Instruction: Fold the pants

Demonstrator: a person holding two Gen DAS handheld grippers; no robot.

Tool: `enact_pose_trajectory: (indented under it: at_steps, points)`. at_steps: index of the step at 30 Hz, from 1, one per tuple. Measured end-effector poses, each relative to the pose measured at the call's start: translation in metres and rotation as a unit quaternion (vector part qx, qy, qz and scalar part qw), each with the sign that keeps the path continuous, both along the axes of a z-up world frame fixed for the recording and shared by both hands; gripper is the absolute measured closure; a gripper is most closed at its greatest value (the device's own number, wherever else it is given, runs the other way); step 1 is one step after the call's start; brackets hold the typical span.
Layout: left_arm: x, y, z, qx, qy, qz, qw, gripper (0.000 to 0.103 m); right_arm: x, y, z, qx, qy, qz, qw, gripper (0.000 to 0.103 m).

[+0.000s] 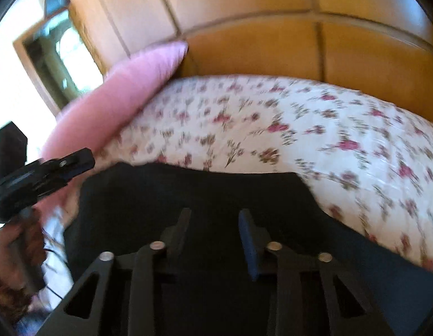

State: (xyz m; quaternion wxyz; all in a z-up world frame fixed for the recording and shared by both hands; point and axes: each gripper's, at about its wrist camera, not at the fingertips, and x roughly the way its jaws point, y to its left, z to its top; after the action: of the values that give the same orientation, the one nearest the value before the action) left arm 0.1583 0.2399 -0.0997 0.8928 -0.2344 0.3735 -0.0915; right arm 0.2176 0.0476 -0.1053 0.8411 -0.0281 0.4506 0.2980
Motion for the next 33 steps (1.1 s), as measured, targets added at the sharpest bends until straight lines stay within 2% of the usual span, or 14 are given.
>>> enact_pose_trajectory:
  at_steps: [2, 5, 7, 9, 11, 14, 15, 17, 19, 21, 24, 26, 28, 33]
  points:
    - [0.007, -0.024, -0.014, 0.034, 0.017, -0.028, 0.9989, 0.072, 0.010, 0.006, -0.010, -0.020, 0.007, -0.003, 1.000, 0.075]
    - [0.012, -0.027, -0.036, 0.090, 0.035, -0.005, 0.9953, 0.073, 0.026, 0.003, -0.017, -0.019, 0.010, -0.034, 0.999, 0.083]
    - [0.006, -0.013, -0.044, 0.094, 0.025, 0.015, 0.9951, 0.088, 0.036, -0.003, -0.023, -0.014, 0.013, -0.060, 0.998, 0.087]
    - [0.002, -0.002, -0.049, 0.105, 0.019, 0.033, 0.9938, 0.091, 0.043, -0.005, -0.028, -0.013, 0.005, -0.068, 0.998, 0.097]
    - [-0.003, 0.003, -0.048, 0.121, 0.016, 0.046, 0.9915, 0.092, 0.048, -0.006, -0.028, -0.001, 0.008, -0.071, 0.997, 0.098]
    - [-0.010, 0.008, -0.045, 0.110, 0.017, 0.054, 0.9923, 0.092, 0.048, -0.019, -0.022, 0.033, 0.017, -0.079, 0.996, 0.098]
    - [-0.013, 0.009, -0.041, 0.107, 0.017, 0.058, 0.9925, 0.091, 0.044, -0.028, -0.016, 0.047, 0.017, -0.091, 0.995, 0.094]
    - [-0.021, 0.006, -0.032, 0.101, 0.011, 0.064, 0.9927, 0.080, 0.029, -0.050, -0.002, 0.092, 0.013, -0.115, 0.989, 0.089]
    - [-0.028, -0.006, -0.024, 0.101, -0.002, 0.061, 0.9930, 0.070, 0.007, -0.072, 0.010, 0.117, 0.008, -0.129, 0.985, 0.075]
    - [-0.032, -0.024, -0.020, 0.093, -0.010, 0.046, 0.9946, 0.066, -0.014, -0.088, 0.015, 0.111, -0.002, -0.140, 0.984, 0.053]
    - [-0.035, -0.056, -0.018, 0.071, -0.014, 0.010, 0.9973, 0.056, -0.038, -0.115, 0.014, 0.067, 0.003, -0.159, 0.985, 0.052]
    - [-0.037, -0.080, -0.019, 0.058, -0.019, -0.019, 0.9979, 0.055, -0.047, -0.132, 0.015, 0.053, 0.004, -0.171, 0.984, 0.052]
    - [-0.039, -0.103, -0.021, 0.062, -0.024, -0.040, 0.9970, 0.054, -0.059, -0.154, 0.017, 0.043, 0.000, -0.184, 0.982, 0.051]
    - [-0.042, -0.141, -0.032, 0.059, -0.005, -0.070, 0.9958, 0.054, -0.089, -0.209, 0.019, 0.016, -0.005, -0.222, 0.975, 0.042]
